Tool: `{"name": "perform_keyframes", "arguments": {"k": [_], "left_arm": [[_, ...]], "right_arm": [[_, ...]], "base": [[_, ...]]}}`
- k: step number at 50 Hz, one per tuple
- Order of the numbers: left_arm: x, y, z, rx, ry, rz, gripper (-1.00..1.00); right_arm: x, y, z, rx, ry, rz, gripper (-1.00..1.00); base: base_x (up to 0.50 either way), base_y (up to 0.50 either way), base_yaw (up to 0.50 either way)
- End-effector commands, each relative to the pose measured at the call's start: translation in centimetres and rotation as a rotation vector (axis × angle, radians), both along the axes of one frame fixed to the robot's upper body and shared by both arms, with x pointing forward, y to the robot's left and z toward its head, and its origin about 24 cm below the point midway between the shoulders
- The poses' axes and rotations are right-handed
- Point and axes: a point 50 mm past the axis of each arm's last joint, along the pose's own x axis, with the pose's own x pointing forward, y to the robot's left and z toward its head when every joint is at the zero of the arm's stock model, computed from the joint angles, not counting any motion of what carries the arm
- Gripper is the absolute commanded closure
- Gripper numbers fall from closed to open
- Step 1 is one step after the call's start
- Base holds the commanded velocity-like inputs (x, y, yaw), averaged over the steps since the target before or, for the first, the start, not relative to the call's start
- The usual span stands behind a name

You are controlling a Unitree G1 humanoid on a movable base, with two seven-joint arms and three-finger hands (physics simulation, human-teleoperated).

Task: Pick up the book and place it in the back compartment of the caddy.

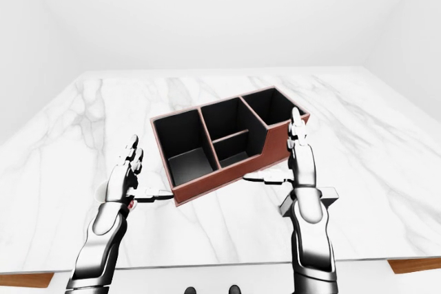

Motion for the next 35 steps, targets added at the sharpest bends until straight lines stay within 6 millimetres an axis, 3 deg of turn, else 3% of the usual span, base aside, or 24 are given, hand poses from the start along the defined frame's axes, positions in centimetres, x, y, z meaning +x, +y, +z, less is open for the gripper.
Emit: {"name": "perform_keyframes", "arguments": {"k": [1, 6, 15, 28, 35], "left_arm": [[0.0, 0.0, 0.0, 0.0, -0.001, -0.001, -1.0], [0.0, 0.0, 0.1, 0.0, -0.003, 0.0, -1.0], [0.1, 0.2, 0.2, -0.001, -0.007, 0.004, -1.0], [0.3, 0.4, 0.1, -0.004, -0.004, 0.011, -1.0], [0.4, 0.5, -0.1, -0.005, 0.008, 0.013, -1.0]], "right_arm": [[-1.1, -0.2, 1.7, 0.071, -0.082, 0.094, -1.0], [-0.2, -0.6, 1.0, -0.046, -0.03, -0.013, -1.0], [0.0, -1.6, 1.1, -0.06, -0.023, -0.012, -1.0], [0.8, -3.4, 1.0, -0.22, 0.042, -0.053, -1.0], [1.4, -5.1, -0.6, -0.294, 0.153, -0.098, -1.0]], "base": [[0.46, 0.0, 0.0], [0.47, 0.0, 0.0], [0.0, 0.0, 0.0], [0.0, 0.0, 0.0], [0.0, 0.0, 0.0]]}}
